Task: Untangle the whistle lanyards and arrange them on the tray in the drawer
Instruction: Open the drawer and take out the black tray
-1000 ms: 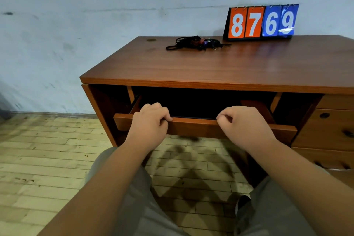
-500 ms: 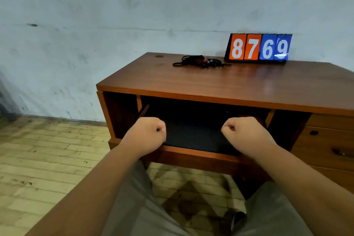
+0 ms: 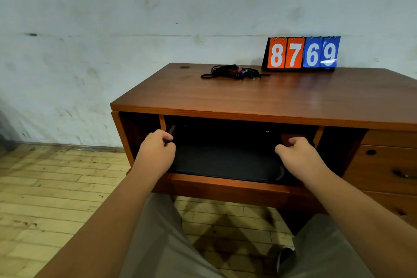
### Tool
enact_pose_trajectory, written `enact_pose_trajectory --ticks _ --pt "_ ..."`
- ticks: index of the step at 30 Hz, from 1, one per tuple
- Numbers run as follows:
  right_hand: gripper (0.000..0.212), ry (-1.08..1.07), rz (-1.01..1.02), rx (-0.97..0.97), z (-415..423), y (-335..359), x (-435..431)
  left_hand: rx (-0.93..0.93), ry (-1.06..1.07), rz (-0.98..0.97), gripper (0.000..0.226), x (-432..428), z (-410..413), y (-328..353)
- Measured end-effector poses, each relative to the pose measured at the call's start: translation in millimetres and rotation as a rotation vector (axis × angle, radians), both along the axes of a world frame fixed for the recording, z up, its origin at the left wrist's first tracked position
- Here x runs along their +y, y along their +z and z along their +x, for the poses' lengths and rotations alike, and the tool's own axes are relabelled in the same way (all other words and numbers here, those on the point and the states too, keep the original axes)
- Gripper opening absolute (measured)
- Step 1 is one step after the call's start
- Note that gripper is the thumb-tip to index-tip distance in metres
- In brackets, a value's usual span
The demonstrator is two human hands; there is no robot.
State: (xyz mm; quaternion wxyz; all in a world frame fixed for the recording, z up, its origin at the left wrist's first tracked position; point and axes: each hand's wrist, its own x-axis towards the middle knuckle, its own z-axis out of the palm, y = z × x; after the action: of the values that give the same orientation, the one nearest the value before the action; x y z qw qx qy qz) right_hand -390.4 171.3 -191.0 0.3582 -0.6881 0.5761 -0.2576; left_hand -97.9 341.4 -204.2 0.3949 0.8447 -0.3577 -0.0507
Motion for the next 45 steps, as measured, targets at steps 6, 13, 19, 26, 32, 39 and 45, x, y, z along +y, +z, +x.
enact_pose_trajectory --ticks 6,13,19,26,32,39,45 --pt "0.065 0.003 0.027 -0.041 3 3 -1 0.169 0.013 -0.023 0.021 -5 8 5" --pt "0.024 -0.048 0.155 -0.169 1 16 -9 0.422 0.032 -0.036 0.012 -13 20 20" --pt "0.061 -0.100 0.210 -0.211 1 32 4 0.508 0.027 -0.009 0.048 -18 27 27" --pt "0.039 -0.105 0.223 -0.242 -8 35 12 0.461 0.042 -0.009 0.037 -10 20 52" --pt "0.028 -0.120 0.193 -0.233 -19 64 22 0.417 0.006 0.036 0.035 3 14 73" --pt "0.028 -0.104 0.128 -0.248 -27 98 27 0.352 -0.001 0.051 0.026 6 4 103" --pt "0.026 -0.136 0.054 -0.297 -22 115 14 0.380 -0.023 -0.053 0.034 -3 13 118"
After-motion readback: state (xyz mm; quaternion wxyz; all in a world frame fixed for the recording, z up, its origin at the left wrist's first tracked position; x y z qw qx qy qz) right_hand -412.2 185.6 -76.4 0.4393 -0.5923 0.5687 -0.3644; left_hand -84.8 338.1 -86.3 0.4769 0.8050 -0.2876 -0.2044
